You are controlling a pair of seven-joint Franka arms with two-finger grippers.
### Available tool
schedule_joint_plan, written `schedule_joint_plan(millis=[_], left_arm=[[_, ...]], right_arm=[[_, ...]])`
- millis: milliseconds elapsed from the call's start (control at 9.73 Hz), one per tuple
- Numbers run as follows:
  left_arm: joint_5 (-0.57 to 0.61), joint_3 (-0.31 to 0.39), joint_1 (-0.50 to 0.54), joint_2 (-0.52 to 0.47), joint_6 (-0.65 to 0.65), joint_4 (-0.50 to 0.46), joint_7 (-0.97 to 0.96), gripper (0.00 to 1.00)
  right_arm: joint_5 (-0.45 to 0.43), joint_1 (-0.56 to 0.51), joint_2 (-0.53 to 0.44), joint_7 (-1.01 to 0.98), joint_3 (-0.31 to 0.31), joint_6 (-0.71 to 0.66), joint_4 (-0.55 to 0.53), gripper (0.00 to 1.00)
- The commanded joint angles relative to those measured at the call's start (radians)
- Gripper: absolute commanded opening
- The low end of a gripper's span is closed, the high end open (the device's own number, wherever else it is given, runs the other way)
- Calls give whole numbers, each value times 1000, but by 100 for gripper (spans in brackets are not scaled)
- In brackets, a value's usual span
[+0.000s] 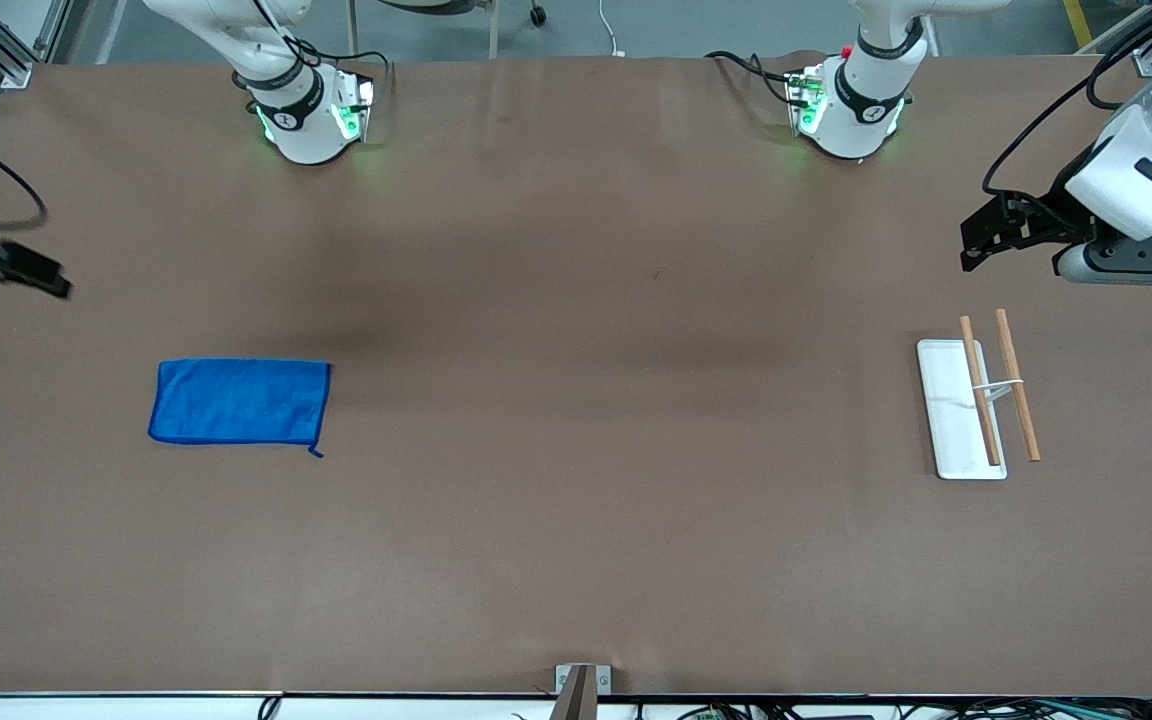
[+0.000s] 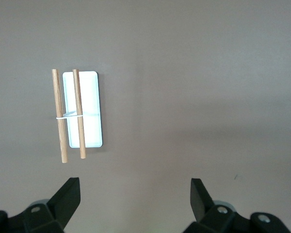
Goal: Right arm passes towel to left arm to hang
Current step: 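Move the right gripper down over the blue towel's edge, then close the right gripper on the blue towel's edge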
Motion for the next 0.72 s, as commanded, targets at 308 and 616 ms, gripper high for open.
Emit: schedule_joint_plan(millis=[308, 616], left_arm=[[0, 4, -3, 11, 8, -20, -8, 100], [1, 4, -3, 14, 8, -20, -8, 100]], right_arm=[[-14, 20, 150, -26, 4, 629, -440, 100], [-17, 19, 266, -32, 4, 777, -468, 100]])
